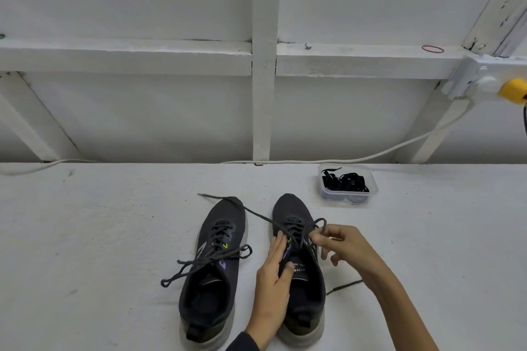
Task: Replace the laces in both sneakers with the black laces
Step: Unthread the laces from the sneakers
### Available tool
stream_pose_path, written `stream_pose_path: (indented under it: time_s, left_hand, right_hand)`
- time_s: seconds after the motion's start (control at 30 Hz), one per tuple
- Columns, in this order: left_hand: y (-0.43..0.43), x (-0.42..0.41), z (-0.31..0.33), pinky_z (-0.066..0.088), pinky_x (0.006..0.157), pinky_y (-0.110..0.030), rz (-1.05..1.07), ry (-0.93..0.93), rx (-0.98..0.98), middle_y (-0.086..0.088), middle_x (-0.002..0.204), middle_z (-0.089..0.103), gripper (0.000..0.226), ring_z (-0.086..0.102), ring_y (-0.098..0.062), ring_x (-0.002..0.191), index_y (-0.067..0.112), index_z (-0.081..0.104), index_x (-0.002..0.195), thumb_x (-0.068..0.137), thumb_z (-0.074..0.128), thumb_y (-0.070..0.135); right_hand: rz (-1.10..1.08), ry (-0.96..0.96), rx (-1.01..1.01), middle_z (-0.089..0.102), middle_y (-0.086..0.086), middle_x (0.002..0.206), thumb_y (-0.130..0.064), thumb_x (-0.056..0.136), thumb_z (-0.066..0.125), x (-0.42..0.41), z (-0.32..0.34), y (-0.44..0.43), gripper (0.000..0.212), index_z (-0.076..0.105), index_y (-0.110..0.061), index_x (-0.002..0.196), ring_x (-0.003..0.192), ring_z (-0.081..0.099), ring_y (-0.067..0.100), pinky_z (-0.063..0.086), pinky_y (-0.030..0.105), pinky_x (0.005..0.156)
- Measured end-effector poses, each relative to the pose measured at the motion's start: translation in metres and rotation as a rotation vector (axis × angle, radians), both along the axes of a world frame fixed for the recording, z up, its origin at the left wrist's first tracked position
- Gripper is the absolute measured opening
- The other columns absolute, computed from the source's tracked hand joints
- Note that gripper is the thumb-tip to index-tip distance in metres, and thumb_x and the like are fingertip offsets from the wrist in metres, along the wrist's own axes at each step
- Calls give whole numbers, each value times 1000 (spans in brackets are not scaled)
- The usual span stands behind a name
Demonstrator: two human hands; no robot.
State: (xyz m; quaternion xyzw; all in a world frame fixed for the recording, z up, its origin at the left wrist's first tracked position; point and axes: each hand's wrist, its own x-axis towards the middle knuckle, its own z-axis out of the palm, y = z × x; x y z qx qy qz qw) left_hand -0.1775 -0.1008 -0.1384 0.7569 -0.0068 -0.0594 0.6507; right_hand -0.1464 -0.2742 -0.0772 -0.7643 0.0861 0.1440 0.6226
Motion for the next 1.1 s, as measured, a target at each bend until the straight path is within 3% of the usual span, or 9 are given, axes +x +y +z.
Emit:
stream_pose_path:
  time_s: [0.13,0.33,0.4,0.5,0.63,0.77,0.93,1.1]
  left_hand:
    - [-1,-1,1,21,114,-11,5,-2,5,10,154,34,57,28,0,142,18,38,146,95,49,-6]
    - [0,-2,6,22,116,-17,6,18,-21,9,153,35,56,30,-2,142,16,38,146,96,49,-5]
    - [-1,-3,5,23,117,-18,10,17,-10,8,154,35,56,30,-2,142,16,38,146,95,49,-5]
    - [-1,-4,5,23,118,-22,13,13,-4,8,154,35,56,30,-3,142,17,38,146,95,49,-4]
    - [-1,-4,7,24,119,-27,14,16,-8,8,154,35,57,30,-3,142,19,38,146,96,49,-4]
    - [-1,-5,7,24,119,-26,18,26,-11,7,154,36,56,30,-4,142,18,39,146,95,49,-5]
    - [0,-6,9,24,119,-27,12,33,-37,10,152,37,56,31,-2,141,20,40,145,95,48,-5]
    - [-1,-5,7,26,118,-26,30,21,-26,8,152,39,57,33,-2,141,18,40,145,94,49,-6]
  right_hand:
    - [6,-35,-32,70,5,72,-7,83,73,-3,-4,2,3,75,-6,84,60,60,14,42,21,51]
    - [-363,-135,88,65,1,73,0,89,62,12,0,-13,12,68,-6,80,53,54,14,36,21,49]
    - [-249,-66,70,65,0,72,-9,86,70,7,-2,-11,5,69,-5,83,57,55,15,38,23,50]
    - [-56,62,16,67,3,72,-13,80,78,-4,-11,-2,17,72,-5,93,59,59,15,42,24,52]
    - [-92,50,73,67,4,67,-10,79,78,-7,-17,2,7,71,-7,80,55,58,14,42,23,51]
    - [-49,13,73,60,5,68,-6,87,68,-3,-9,-5,11,66,-8,77,56,56,16,38,23,50]
    - [-283,-106,151,56,6,68,-5,90,65,9,4,-26,7,63,-3,84,57,54,18,39,25,52]
    - [-90,72,98,67,6,76,-18,86,72,0,-8,-7,20,69,-4,100,61,61,18,43,24,49]
